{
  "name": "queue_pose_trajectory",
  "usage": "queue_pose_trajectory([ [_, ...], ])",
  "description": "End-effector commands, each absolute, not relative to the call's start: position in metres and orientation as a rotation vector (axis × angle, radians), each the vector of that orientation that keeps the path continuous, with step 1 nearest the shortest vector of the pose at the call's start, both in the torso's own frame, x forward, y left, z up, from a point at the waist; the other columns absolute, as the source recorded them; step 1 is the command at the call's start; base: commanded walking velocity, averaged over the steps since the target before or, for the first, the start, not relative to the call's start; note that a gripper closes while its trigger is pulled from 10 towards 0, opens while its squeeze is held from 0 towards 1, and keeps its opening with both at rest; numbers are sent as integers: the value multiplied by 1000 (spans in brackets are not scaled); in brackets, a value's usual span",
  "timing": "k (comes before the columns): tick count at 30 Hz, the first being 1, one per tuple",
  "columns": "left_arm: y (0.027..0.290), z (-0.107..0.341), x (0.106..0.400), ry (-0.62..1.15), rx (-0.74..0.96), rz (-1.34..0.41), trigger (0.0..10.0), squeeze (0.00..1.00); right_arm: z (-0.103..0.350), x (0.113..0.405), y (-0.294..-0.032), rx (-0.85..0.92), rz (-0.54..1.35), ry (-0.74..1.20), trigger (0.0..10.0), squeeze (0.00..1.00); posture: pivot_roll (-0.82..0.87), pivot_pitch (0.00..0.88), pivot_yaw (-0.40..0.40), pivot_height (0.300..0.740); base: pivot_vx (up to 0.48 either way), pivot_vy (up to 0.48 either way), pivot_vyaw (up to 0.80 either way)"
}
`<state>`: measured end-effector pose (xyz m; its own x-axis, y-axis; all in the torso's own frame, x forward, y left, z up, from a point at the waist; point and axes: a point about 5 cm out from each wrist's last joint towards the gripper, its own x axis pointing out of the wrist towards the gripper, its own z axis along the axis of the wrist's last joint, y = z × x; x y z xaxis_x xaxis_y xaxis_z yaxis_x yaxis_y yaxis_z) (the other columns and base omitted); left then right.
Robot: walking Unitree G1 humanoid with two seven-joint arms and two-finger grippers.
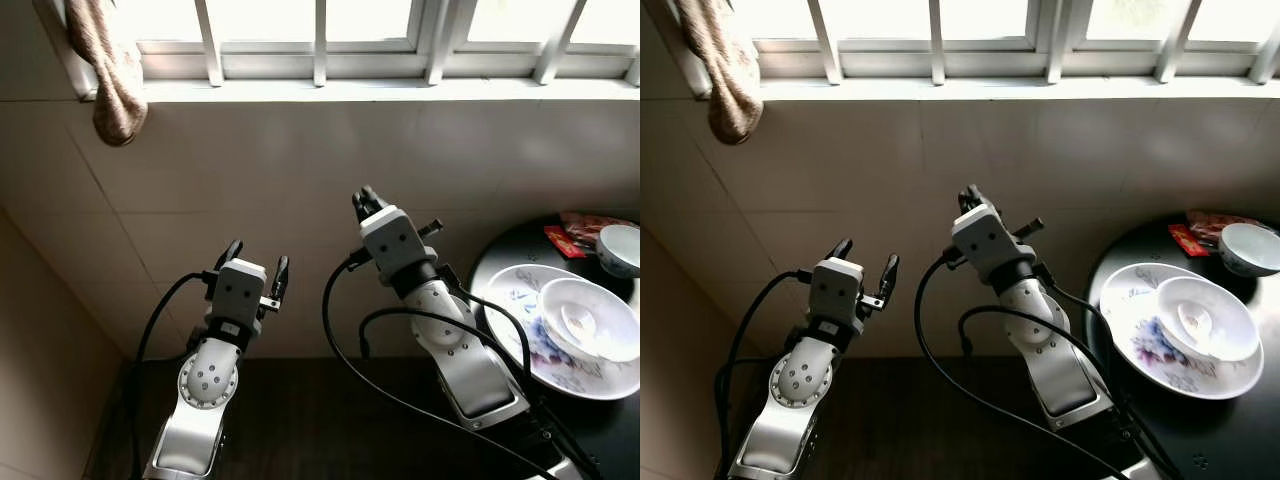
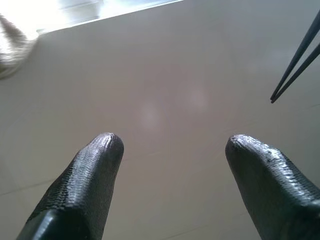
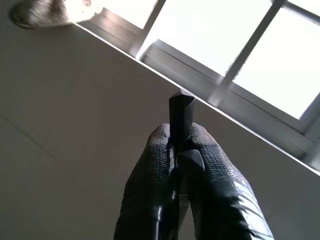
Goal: Kitchen organization
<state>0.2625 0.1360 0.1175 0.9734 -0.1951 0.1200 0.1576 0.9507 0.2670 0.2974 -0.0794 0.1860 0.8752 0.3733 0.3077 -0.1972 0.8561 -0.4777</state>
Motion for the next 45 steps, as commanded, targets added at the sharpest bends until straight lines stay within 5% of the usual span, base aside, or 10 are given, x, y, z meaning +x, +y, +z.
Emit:
queue_pose_trajectory([
  [1,139,119,263,-150,271,-173,10000,0,187,297,-76,-450,322,-411,0,0,96,0,-35,740,0,0,800],
  [25,141,125,261,-198,277,-155,10000,0,204,299,-83,-402,244,-488,0,0,105,0,-39,740,0,0,800],
  [29,144,127,261,-213,270,-135,10000,0,214,299,-84,-369,223,-537,706,0,105,0,-39,740,0,0,800],
  [30,144,127,261,-214,270,-135,10000,0,215,299,-83,-358,225,-541,4392,0,106,0,-40,740,0,0,788],
  [31,144,127,261,-214,270,-135,10000,0,216,299,-83,-351,227,-543,4392,0,106,0,-40,740,0,0,788],
  [32,144,127,261,-215,270,-135,10000,0,217,299,-84,-321,225,-542,10000,0,107,0,-40,740,0,0,0],
  [38,142,129,260,-234,259,-141,10000,0,213,302,-88,-251,213,-491,10000,0,107,0,-40,740,0,0,0],
  [45,142,127,260,-216,263,-139,10000,0,185,322,-101,-92,138,-212,10000,0,103,0,-38,740,0,0,0],
])
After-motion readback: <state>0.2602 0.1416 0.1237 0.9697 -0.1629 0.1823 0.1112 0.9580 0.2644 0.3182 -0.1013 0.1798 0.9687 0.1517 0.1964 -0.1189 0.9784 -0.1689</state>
